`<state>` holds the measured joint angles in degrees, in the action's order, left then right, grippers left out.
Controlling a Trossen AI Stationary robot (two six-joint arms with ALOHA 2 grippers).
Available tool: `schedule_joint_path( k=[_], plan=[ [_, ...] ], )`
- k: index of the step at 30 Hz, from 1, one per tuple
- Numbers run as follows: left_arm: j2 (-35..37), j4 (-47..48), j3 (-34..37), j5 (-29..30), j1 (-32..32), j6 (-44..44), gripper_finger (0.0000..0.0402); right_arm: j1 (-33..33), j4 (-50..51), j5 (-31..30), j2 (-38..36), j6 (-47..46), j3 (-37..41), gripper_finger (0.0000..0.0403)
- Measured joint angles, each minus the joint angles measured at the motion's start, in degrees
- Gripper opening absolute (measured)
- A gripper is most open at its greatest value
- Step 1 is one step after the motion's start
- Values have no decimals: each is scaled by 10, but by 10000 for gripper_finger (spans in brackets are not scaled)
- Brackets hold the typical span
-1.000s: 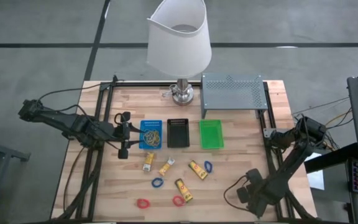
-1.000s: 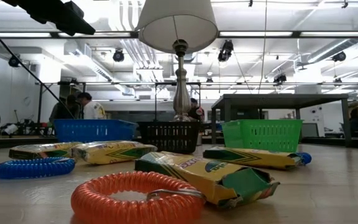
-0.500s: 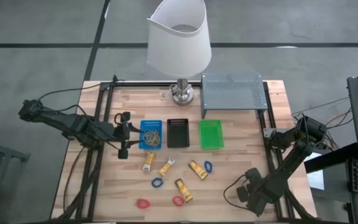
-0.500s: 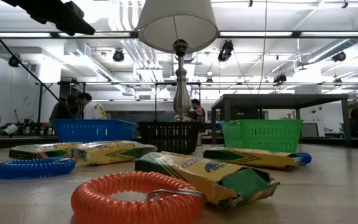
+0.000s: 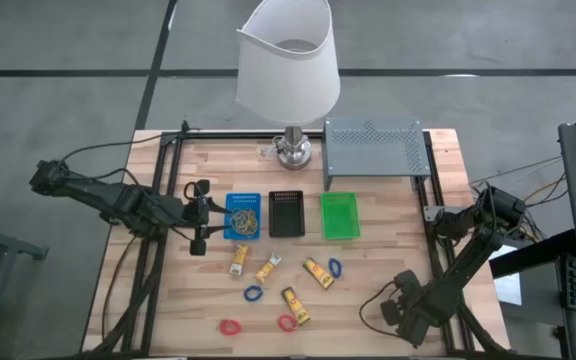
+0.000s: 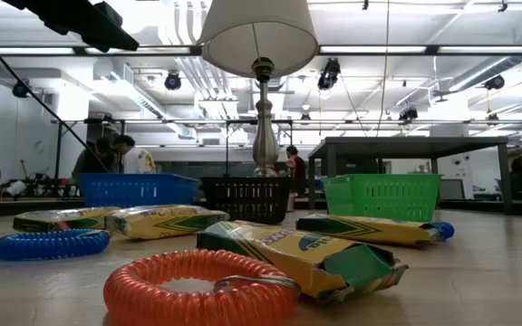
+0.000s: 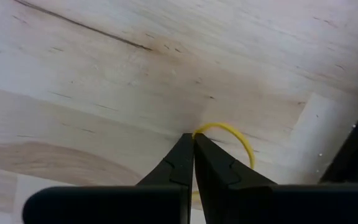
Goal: Pick & Place Office Desk Supplies
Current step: Put the yellow rubber band into the blue bin
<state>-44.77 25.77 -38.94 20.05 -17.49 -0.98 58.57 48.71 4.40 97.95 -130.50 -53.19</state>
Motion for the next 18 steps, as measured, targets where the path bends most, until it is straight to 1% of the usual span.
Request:
schedule_joint_path(
  k=[7,11,13,18],
  plan=[
    [0,0,0,0,0,0,168,0,11,0,1,1,-8,8],
    [0,0,0,0,0,0,168,0,53,-2,2,2,-34,8],
    [0,0,0,0,0,0,168,1,73,-19,2,2,-50,8],
    [0,0,0,0,0,0,168,1,106,-91,2,9,-90,8]
  ],
)
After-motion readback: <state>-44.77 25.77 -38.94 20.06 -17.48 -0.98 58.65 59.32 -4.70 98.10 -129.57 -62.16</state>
